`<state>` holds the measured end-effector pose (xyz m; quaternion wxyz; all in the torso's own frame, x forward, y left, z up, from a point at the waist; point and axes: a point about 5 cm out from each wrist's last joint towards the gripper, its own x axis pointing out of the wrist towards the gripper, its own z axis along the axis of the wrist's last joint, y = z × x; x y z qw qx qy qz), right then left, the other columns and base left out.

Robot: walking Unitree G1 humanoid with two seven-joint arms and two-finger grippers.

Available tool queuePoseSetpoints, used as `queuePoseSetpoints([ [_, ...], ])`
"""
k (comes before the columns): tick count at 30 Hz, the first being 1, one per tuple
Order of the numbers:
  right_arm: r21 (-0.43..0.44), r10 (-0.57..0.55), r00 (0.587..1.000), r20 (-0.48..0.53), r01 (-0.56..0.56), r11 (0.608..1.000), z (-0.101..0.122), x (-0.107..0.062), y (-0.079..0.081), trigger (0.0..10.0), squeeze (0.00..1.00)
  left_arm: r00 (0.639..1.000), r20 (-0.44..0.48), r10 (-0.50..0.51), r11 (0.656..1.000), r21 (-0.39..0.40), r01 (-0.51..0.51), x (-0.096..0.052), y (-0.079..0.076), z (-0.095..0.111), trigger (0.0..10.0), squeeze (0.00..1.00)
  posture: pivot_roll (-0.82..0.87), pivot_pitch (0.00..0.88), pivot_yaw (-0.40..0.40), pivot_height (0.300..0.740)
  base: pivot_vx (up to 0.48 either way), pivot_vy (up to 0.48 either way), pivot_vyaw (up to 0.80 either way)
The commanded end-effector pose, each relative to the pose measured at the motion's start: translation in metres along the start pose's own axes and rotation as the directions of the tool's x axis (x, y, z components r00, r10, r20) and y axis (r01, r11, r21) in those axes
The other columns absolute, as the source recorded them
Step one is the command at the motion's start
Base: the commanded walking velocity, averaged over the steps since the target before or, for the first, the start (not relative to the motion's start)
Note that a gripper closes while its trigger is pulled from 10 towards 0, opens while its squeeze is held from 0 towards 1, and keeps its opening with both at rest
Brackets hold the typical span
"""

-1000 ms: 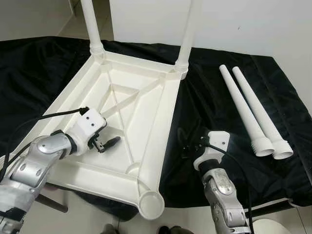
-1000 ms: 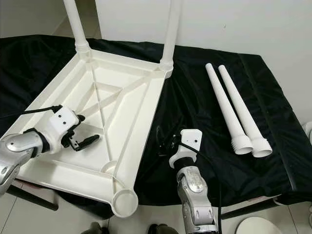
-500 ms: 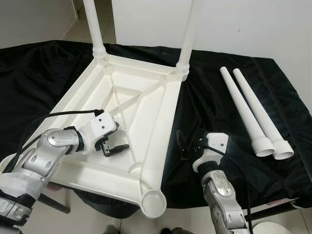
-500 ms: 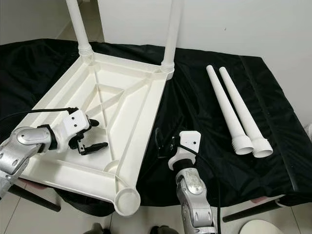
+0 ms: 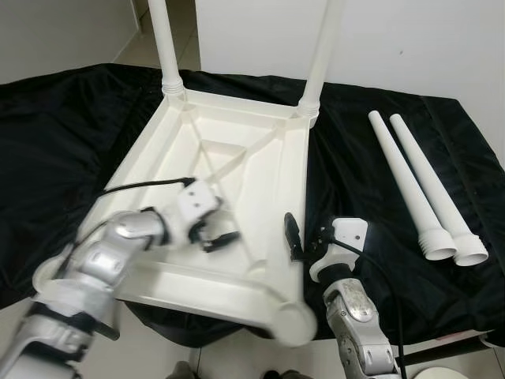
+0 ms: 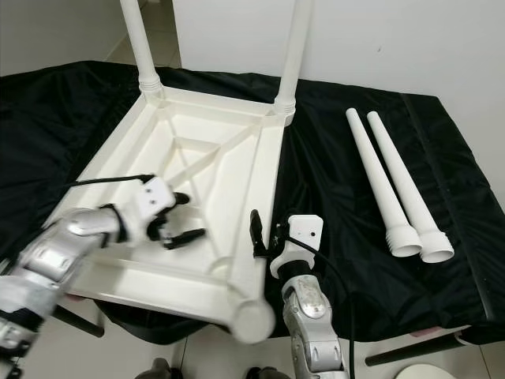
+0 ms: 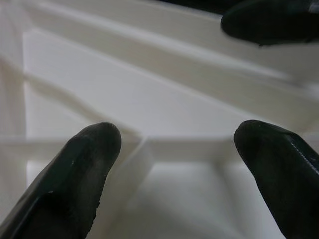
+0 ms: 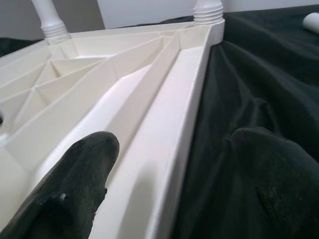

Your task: Building children table

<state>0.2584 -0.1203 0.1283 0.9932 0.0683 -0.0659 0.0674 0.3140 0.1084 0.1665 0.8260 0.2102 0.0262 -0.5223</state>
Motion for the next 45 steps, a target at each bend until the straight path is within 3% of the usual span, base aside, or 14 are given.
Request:
queuePoseSetpoints([
  [1,0.020,0.007,1.000,-0.009,-0.007,1.000,-0.002,-0.002,0.004,10.0,0.00,0.995,0.030,0.099,0.995,0.006,-0.100,0.003,0.006,0.007,10.0,0.00,0.00,0.121,0.001,0.740,0.000,0.000,0.00],
  [9,0.022,-0.003,1.000,0.010,0.003,1.000,0.002,0.000,0.004,10.0,0.00,0.975,0.111,0.192,0.981,-0.060,-0.186,0.019,0.007,0.025,10.0,0.00,0.00,0.134,0.003,0.740,0.000,0.000,0.00],
  [13,0.024,-0.028,0.998,0.054,0.026,0.999,0.008,0.000,0.000,10.0,0.00,0.975,0.114,0.192,0.981,-0.050,-0.187,0.012,0.011,0.026,10.0,0.00,0.00,0.137,0.005,0.740,0.000,0.000,0.00],
  [15,0.026,-0.078,0.990,0.119,0.075,0.997,0.018,0.001,-0.008,10.0,0.00,0.981,0.126,0.146,0.989,-0.055,-0.140,-0.003,0.013,0.027,10.0,0.00,0.00,0.138,0.008,0.740,0.000,0.000,0.00],
  [18,0.023,-0.104,0.983,0.148,0.102,0.995,0.022,0.001,-0.012,10.0,0.00,0.985,0.139,0.104,0.994,-0.053,-0.097,-0.012,0.012,0.028,10.0,0.00,0.00,0.138,0.008,0.740,0.000,0.000,0.00],
  [19,0.014,-0.137,0.976,0.167,0.137,0.991,0.025,0.001,-0.017,10.0,0.00,0.987,0.154,0.055,0.998,-0.039,-0.050,-0.022,0.009,0.029,10.0,0.00,0.00,0.138,0.007,0.740,0.000,0.000,0.00],
  [21,0.014,-0.137,0.976,0.167,0.137,0.991,0.025,0.001,-0.017,10.0,0.00,0.987,0.154,0.055,0.998,-0.039,-0.050,-0.022,0.009,0.029,10.0,0.00,0.00,0.138,0.007,0.740,0.000,0.000,0.00],
  [24,0.011,-0.198,0.965,0.171,0.199,0.980,0.026,0.001,-0.025,10.0,0.00,0.986,0.157,-0.057,0.997,-0.043,0.065,-0.038,-0.005,0.027,10.0,0.00,0.01,0.138,0.004,0.740,0.000,0.000,0.00],
  [28,0.009,-0.214,0.963,0.165,0.215,0.977,0.025,0.001,-0.028,10.0,0.00,0.984,0.144,-0.100,0.993,-0.045,0.107,-0.043,-0.011,0.024,10.0,0.00,0.01,0.137,0.004,0.740,0.000,0.000,0.00],
  [30,0.005,-0.217,0.964,0.154,0.219,0.976,0.023,0.001,-0.029,10.0,0.00,0.982,0.108,-0.157,0.986,-0.044,0.162,-0.047,-0.022,0.018,10.0,0.00,0.02,0.135,0.002,0.740,0.000,0.000,0.00],
  [32,-0.006,-0.200,0.971,0.133,0.203,0.979,0.018,0.003,-0.027,10.0,0.00,0.958,0.026,-0.285,0.957,-0.050,0.286,-0.050,-0.049,0.003,10.0,0.00,0.03,0.130,-0.002,0.740,0.000,0.000,0.00],
  [35,-0.007,-0.192,0.973,0.128,0.195,0.981,0.017,0.005,-0.026,10.0,0.00,0.938,-0.036,-0.346,0.937,-0.053,0.344,-0.052,-0.063,-0.005,10.0,0.00,0.03,0.126,-0.008,0.740,0.000,0.000,0.00],
  [38,-0.007,-0.187,0.974,0.127,0.189,0.982,0.017,0.007,-0.026,10.0,0.00,0.924,-0.110,-0.367,0.930,-0.039,0.365,-0.053,-0.069,-0.016,10.0,0.00,0.03,0.125,-0.010,0.740,0.000,0.000,0.00],
  [45,-0.012,-0.184,0.975,0.126,0.187,0.982,0.016,0.009,-0.026,10.0,0.00,0.921,-0.177,-0.346,0.938,-0.029,0.346,-0.050,-0.072,-0.026,10.0,0.00,0.03,0.121,-0.015,0.740,0.000,0.000,0.00],
])
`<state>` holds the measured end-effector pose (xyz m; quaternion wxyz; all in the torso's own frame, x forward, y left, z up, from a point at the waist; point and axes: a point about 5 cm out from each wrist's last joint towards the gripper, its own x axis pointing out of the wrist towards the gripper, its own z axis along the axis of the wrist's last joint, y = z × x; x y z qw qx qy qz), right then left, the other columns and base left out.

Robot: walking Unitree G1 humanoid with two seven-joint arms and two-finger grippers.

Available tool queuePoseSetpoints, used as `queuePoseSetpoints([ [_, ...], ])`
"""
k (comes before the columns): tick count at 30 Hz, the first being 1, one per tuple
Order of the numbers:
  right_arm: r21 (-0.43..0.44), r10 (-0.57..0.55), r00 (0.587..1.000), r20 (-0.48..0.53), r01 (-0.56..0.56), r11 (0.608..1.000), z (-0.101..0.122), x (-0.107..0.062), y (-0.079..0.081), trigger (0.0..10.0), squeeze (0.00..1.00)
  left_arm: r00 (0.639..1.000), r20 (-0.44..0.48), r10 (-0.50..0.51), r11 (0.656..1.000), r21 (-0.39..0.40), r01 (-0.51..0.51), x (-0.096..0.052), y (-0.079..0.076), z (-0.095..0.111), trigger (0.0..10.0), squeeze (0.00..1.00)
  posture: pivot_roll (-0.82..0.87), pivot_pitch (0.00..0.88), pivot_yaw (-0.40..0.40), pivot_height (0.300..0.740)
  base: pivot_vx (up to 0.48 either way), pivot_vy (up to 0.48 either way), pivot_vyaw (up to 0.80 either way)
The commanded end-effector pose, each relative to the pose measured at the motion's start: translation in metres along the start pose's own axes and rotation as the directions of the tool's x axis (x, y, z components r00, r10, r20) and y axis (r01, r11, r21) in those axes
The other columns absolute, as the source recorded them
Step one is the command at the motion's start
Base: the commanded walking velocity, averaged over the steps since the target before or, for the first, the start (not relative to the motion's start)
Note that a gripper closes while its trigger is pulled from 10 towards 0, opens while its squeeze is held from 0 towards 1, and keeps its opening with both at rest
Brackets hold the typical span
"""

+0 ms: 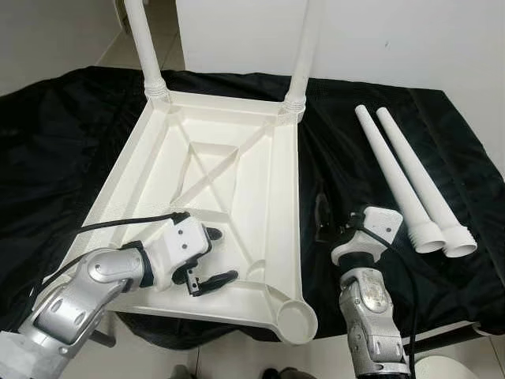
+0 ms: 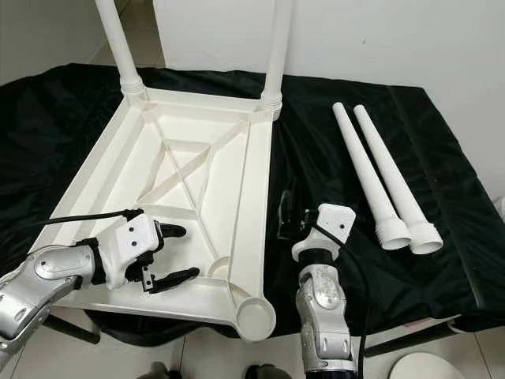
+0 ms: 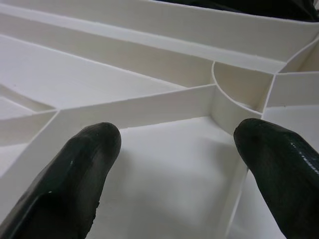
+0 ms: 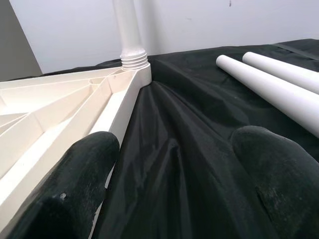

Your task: Building children table

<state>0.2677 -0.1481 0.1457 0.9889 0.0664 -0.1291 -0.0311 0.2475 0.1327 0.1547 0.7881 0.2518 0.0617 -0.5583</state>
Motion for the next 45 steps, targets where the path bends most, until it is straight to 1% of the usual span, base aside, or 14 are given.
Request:
queuePoseSetpoints([
  [1,-0.002,-0.001,1.000,-0.015,0.001,1.000,-0.004,0.001,0.000,10.0,0.00,0.969,-0.086,-0.232,0.973,-0.043,0.229,0.002,-0.020,-0.018,10.0,0.00,0.03,0.120,-0.016,0.740,0.000,0.000,0.00],
  [5,-0.004,-0.003,1.000,-0.017,0.003,1.000,-0.004,0.001,-0.001,10.0,0.00,0.973,-0.068,-0.220,0.975,-0.038,0.218,0.002,-0.021,-0.015,10.0,0.00,0.03,0.119,-0.017,0.740,0.000,0.000,0.00],
  [8,-0.004,-0.001,1.000,-0.019,0.001,1.000,-0.005,0.001,-0.002,10.0,0.00,0.977,0.025,-0.212,0.972,-0.097,0.214,-0.004,-0.016,-0.002,10.0,0.00,0.03,0.119,-0.017,0.740,0.000,0.000,0.00],
  [12,-0.004,0.001,1.000,-0.021,-0.001,1.000,-0.005,0.001,-0.001,10.0,0.00,0.976,0.059,-0.211,0.969,-0.115,0.217,-0.006,-0.014,0.002,10.0,0.00,0.03,0.119,-0.017,0.740,0.000,0.000,0.00],
  [13,-0.004,0.004,1.000,-0.024,-0.004,1.000,-0.006,0.001,0.000,10.0,0.00,0.966,0.103,-0.239,0.958,-0.137,0.251,-0.008,-0.018,0.008,10.0,0.00,0.03,0.117,-0.016,0.740,0.000,0.000,0.00],
  [18,-0.003,0.008,1.000,-0.027,-0.008,1.000,-0.008,0.001,0.001,10.0,0.00,0.946,0.127,-0.300,0.936,-0.155,0.317,-0.010,-0.027,0.011,10.0,0.00,0.03,0.118,-0.017,0.740,0.000,0.000,0.00],
  [25,-0.005,0.010,1.000,-0.027,-0.010,1.000,-0.008,0.002,0.001,10.0,0.00,0.944,0.057,-0.326,0.934,-0.137,0.330,-0.009,-0.031,0.001,10.0,0.00,0.03,0.113,-0.020,0.740,0.000,0.000,0.00],
  [26,-0.008,0.012,1.000,-0.027,-0.013,1.000,-0.008,0.003,0.000,10.0,0.00,0.946,-0.040,-0.322,0.943,-0.101,0.317,-0.005,-0.032,-0.011,10.0,0.00,0.03,0.112,-0.022,0.740,0.000,0.000,0.00],
  [27,-0.008,0.012,1.000,-0.027,-0.013,1.000,-0.008,0.003,0.000,10.0,0.00,0.946,-0.040,-0.322,0.943,-0.101,0.317,-0.005,-0.032,-0.011,10.0,0.00,0.03,0.112,-0.022,0.740,0.000,0.000,0.00],
  [33,-0.007,0.014,1.000,-0.023,-0.014,1.000,-0.007,0.006,0.001,10.0,0.00,0.968,-0.114,-0.224,0.974,-0.048,0.220,0.005,-0.021,-0.020,10.0,0.00,0.03,0.109,-0.025,0.740,0.000,0.000,0.00],
  [35,-0.006,0.015,1.000,-0.024,-0.016,1.000,-0.007,0.006,0.001,10.0,0.00,0.980,-0.132,-0.146,0.989,-0.007,0.147,0.010,-0.011,-0.019,10.0,0.00,0.03,0.109,-0.025,0.740,0.000,0.000,0.00],
  [38,-0.006,0.016,1.000,-0.024,-0.016,1.000,-0.008,0.006,0.001,10.0,0.00,0.986,-0.133,-0.101,0.995,0.004,0.102,0.013,-0.005,-0.018,10.0,0.00,0.03,0.109,-0.025,0.740,0.000,0.000,0.00],
  [40,-0.002,0.017,0.999,-0.028,-0.017,1.000,-0.008,0.006,0.001,10.0,0.00,0.994,-0.109,0.026,0.999,0.031,-0.023,0.020,0.013,-0.011,10.0,0.00,0.03,0.105,-0.020,0.740,0.000,0.000,0.00],
  [45,0.002,0.017,0.999,-0.031,-0.017,1.000,-0.009,0.006,0.002,10.0,0.00,0.989,-0.088,0.117,0.993,0.043,-0.113,0.026,0.026,-0.006,10.0,0.00,0.03,0.103,-0.019,0.740,0.000,0.000,0.00],
])
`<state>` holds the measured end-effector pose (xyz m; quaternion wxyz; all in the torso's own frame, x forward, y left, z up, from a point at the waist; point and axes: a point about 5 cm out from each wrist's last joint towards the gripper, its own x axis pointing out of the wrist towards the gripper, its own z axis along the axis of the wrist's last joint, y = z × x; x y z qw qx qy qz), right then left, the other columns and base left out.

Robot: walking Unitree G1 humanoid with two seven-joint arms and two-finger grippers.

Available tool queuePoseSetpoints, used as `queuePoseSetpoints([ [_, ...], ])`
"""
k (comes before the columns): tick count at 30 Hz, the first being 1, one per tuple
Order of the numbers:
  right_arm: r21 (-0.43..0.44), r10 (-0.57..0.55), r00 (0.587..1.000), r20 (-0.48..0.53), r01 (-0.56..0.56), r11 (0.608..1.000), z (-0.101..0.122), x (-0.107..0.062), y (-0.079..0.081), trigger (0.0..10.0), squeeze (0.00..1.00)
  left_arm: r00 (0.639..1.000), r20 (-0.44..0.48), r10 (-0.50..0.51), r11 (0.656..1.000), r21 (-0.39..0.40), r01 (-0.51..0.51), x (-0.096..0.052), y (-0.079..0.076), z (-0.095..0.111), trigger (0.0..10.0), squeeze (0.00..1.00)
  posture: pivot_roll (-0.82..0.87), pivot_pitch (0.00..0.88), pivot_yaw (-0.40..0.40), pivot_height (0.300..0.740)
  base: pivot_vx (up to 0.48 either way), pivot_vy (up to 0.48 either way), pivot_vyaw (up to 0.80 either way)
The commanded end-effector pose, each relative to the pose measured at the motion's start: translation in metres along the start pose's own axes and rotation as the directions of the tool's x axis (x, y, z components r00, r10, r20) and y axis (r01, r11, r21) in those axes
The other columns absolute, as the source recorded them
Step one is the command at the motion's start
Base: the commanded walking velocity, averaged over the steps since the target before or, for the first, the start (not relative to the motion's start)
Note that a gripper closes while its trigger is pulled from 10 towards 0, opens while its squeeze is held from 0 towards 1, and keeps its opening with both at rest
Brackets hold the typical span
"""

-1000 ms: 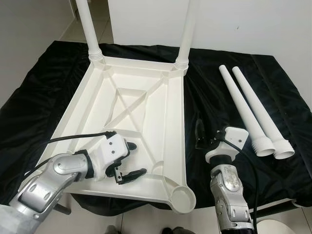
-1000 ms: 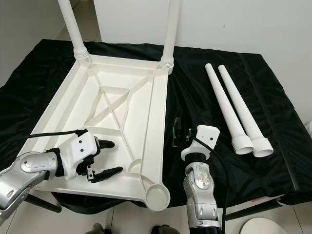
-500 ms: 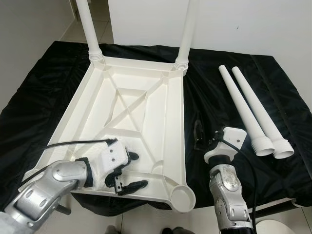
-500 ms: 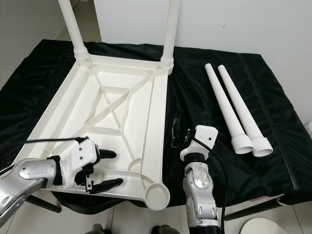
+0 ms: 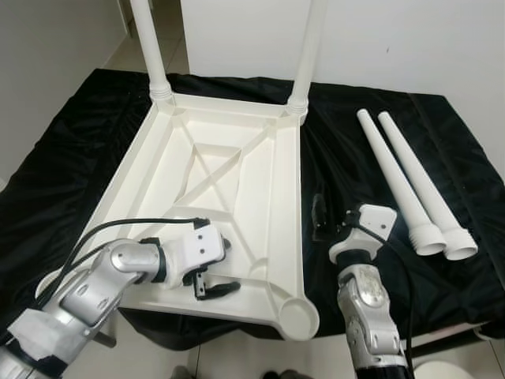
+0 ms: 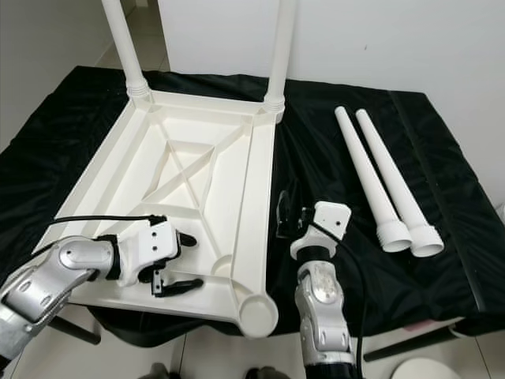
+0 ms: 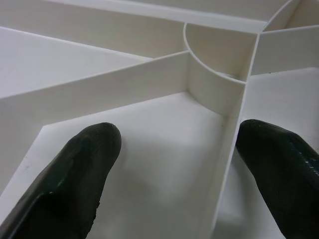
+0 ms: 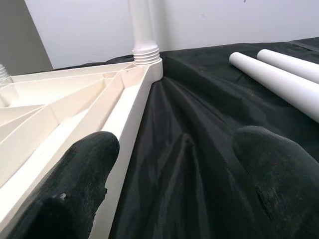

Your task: Building children table

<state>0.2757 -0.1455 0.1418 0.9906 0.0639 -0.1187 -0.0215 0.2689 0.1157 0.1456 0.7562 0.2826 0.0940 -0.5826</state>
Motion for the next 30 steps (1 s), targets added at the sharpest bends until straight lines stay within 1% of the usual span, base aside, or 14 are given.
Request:
queuePoseSetpoints([
  [1,0.007,0.001,1.000,-0.010,0.000,1.000,-0.003,-0.001,0.001,10.0,0.00,0.967,-0.002,0.254,0.967,0.016,-0.254,0.002,0.021,0.001,10.0,0.00,0.03,0.100,-0.017,0.740,0.000,0.000,0.00],
  [4,0.012,0.005,1.000,-0.012,-0.005,1.000,-0.004,-0.002,0.004,10.0,0.00,0.938,0.044,0.343,0.938,0.026,-0.345,0.008,0.034,0.011,10.0,0.00,0.03,0.095,-0.013,0.740,0.000,0.000,0.00],
  [6,0.013,0.006,1.000,-0.013,-0.006,1.000,-0.005,-0.002,0.004,10.0,0.00,0.934,0.047,0.353,0.935,0.004,-0.354,0.009,0.036,0.012,10.0,0.00,0.03,0.095,-0.014,0.740,0.000,0.000,0.00],
  [7,0.015,0.010,1.000,-0.014,-0.010,1.000,-0.005,-0.002,0.005,10.0,0.00,0.918,0.053,0.392,0.920,-0.025,-0.391,0.013,0.041,0.016,10.0,0.00,0.02,0.093,-0.011,0.740,0.000,0.000,0.00],
  [14,0.017,0.013,1.000,-0.016,-0.013,1.000,-0.006,-0.002,0.006,10.0,0.00,0.895,0.066,0.441,0.897,-0.070,-0.436,0.017,0.046,0.020,10.0,0.00,0.03,0.090,-0.009,0.740,0.000,0.000,0.00],
  [17,0.019,0.014,1.000,-0.017,-0.013,1.000,-0.006,-0.002,0.006,10.0,0.00,0.879,0.062,0.473,0.879,-0.095,-0.467,0.023,0.048,0.023,10.0,0.00,0.02,0.085,-0.006,0.740,0.000,0.000,0.00],
  [18,0.019,0.014,1.000,-0.017,-0.014,1.000,-0.006,-0.002,0.007,10.0,0.00,0.872,0.067,0.485,0.873,-0.101,-0.477,0.025,0.049,0.025,10.0,0.00,0.02,0.085,-0.006,0.740,0.000,0.000,0.00],
  [20,0.019,0.015,1.000,-0.016,-0.015,1.000,-0.006,-0.003,0.008,10.0,0.00,0.840,0.059,0.539,0.841,-0.088,-0.534,0.027,0.055,0.026,10.0,0.00,0.02,0.083,-0.006,0.740,0.000,0.000,0.00],
  [23,0.018,0.014,1.000,-0.016,-0.014,1.000,-0.006,-0.003,0.008,10.0,0.00,0.826,0.050,0.561,0.826,-0.096,-0.555,0.027,0.058,0.025,10.0,0.00,0.02,0.086,-0.005,0.740,0.000,0.000,0.00],
  [25,0.010,0.010,1.000,-0.015,-0.010,1.000,-0.006,-0.003,0.007,10.0,0.00,0.796,0.042,0.604,0.794,-0.115,-0.597,0.025,0.066,0.025,10.0,0.00,0.02,0.086,-0.004,0.740,0.000,0.000,0.00],
  [26,0.010,0.010,1.000,-0.015,-0.010,1.000,-0.006,-0.003,0.007,10.0,0.00,0.796,0.042,0.604,0.794,-0.115,-0.597,0.025,0.066,0.025,10.0,0.00,0.02,0.086,-0.004,0.740,0.000,0.000,0.00],
  [27,-0.002,0.001,1.000,-0.009,-0.001,1.000,-0.006,-0.003,0.005,10.0,0.00,0.780,0.040,0.624,0.778,-0.127,-0.616,0.022,0.070,0.026,10.0,0.00,0.02,0.086,-0.004,0.740,0.000,0.000,0.00],
  [29,-0.042,-0.041,0.999,0.008,0.041,0.998,-0.004,-0.002,-0.003,10.0,0.00,0.781,0.097,0.617,0.786,-0.117,-0.606,0.015,0.072,0.032,10.0,0.00,0.02,0.087,-0.003,0.740,0.000,0.000,0.00],
  [30,-0.042,-0.041,0.999,0.008,0.041,0.998,-0.004,-0.002,-0.003,10.0,0.00,0.781,0.097,0.617,0.786,-0.117,-0.606,0.015,0.072,0.032,10.0,0.00,0.02,0.087,-0.003,0.740,0.000,0.000,0.00],
])
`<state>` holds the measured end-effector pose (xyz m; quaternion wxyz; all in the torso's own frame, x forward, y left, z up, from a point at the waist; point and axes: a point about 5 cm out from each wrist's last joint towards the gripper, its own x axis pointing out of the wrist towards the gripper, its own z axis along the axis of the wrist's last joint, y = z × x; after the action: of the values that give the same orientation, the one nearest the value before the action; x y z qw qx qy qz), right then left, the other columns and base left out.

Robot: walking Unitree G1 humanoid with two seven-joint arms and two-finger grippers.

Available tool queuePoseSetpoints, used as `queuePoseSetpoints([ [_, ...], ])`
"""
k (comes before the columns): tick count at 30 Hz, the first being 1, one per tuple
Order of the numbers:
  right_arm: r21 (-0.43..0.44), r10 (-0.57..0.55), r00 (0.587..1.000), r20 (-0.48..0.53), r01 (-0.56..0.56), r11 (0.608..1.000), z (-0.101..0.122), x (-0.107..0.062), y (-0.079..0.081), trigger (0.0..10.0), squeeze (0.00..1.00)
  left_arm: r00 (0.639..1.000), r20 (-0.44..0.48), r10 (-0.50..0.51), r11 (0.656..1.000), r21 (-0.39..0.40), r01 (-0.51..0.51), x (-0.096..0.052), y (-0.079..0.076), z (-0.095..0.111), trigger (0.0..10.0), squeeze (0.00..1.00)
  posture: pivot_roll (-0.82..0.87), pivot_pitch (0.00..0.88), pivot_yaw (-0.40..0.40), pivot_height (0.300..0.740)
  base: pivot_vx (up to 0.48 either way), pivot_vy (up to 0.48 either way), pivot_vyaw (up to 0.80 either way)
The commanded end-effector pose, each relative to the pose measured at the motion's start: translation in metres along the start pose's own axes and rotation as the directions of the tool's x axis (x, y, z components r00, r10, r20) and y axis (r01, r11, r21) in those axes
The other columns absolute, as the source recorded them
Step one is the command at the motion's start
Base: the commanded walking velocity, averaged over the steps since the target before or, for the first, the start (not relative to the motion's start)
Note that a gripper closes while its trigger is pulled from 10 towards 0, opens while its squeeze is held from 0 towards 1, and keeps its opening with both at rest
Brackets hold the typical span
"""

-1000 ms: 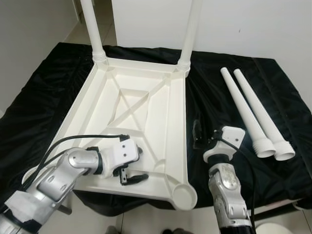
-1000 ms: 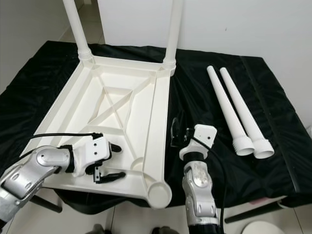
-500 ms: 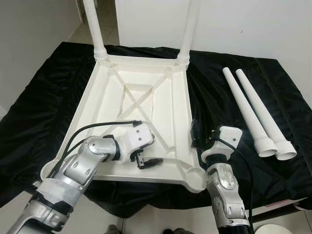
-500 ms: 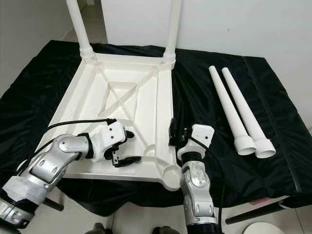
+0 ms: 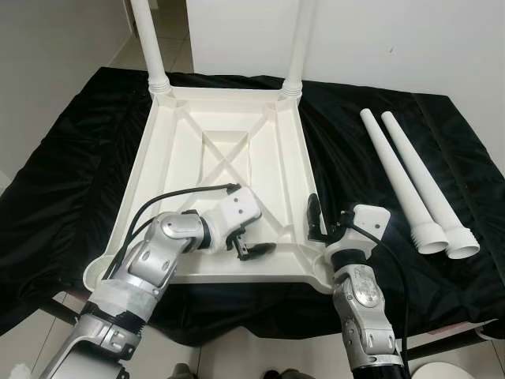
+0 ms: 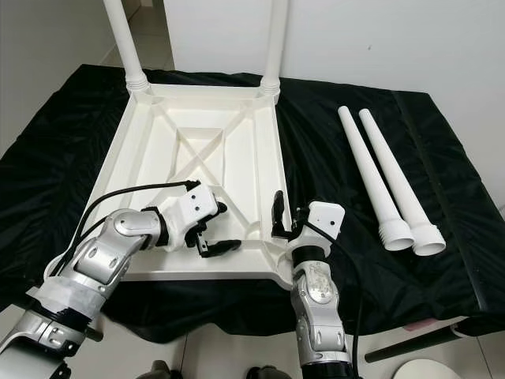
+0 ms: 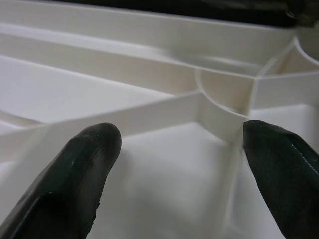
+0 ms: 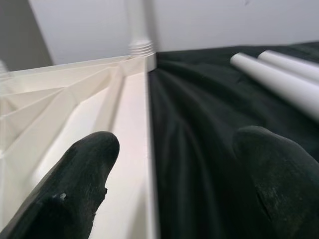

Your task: Building children table

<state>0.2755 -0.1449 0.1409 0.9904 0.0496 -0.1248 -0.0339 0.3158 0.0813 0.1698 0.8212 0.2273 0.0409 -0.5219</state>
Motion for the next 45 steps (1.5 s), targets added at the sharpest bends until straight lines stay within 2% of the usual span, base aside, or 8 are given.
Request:
queuePoseSetpoints([
  [1,-0.024,-0.033,0.999,-0.001,0.033,0.999,-0.003,-0.002,-0.006,10.0,0.00,0.896,0.048,0.441,0.897,0.015,-0.442,-0.013,0.028,0.008,10.0,0.00,0.02,0.087,-0.003,0.740,0.000,0.000,0.00],
  [3,-0.033,-0.045,0.999,0.004,0.045,0.998,-0.002,-0.001,-0.008,10.0,0.00,0.903,0.072,0.423,0.905,0.023,-0.425,-0.015,0.026,0.010,10.0,0.00,0.02,0.087,-0.002,0.740,0.000,0.000,0.00],
  [4,-0.039,-0.064,0.998,0.009,0.064,0.997,-0.002,0.000,-0.014,10.0,0.00,0.929,0.093,0.357,0.934,-0.008,-0.358,-0.016,0.020,0.011,10.0,0.16,0.02,0.086,-0.001,0.740,0.000,0.000,0.00],
  [5,-0.043,-0.080,0.997,0.015,0.081,0.996,-0.001,0.002,-0.019,10.0,0.00,0.948,0.115,0.297,0.955,-0.048,-0.293,-0.017,0.014,0.011,10.0,1.00,0.02,0.086,-0.001,0.740,0.000,0.000,0.00],
  [14,-0.092,-0.186,0.982,0.039,0.188,0.978,0.005,0.008,-0.044,10.0,0.00,0.966,0.188,0.177,0.984,-0.022,-0.176,-0.020,0.004,0.021,10.0,1.00,0.03,0.085,-0.002,0.740,0.000,0.000,0.00],
  [15,-0.126,-0.254,0.966,0.039,0.257,0.958,0.005,0.009,-0.056,10.0,0.00,0.963,0.204,0.178,0.984,-0.029,-0.176,-0.020,0.005,0.025,10.0,0.00,0.02,0.086,-0.004,0.740,0.000,0.000,0.00],
  [22,-0.210,-0.426,0.904,0.017,0.420,0.883,0.005,0.009,-0.089,10.0,0.00,0.937,0.266,0.225,0.960,-0.225,-0.167,-0.013,0.005,0.041,10.0,0.00,0.01,0.095,-0.005,0.740,0.000,0.000,0.00],
  [45,-0.269,-0.556,0.831,0.014,0.539,0.798,0.015,0.000,-0.147,10.0,0.00,0.920,0.246,0.306,0.902,-0.384,-0.197,0.012,-0.010,0.058,10.0,0.00,-0.02,0.121,0.004,0.740,0.000,0.000,0.00],
])
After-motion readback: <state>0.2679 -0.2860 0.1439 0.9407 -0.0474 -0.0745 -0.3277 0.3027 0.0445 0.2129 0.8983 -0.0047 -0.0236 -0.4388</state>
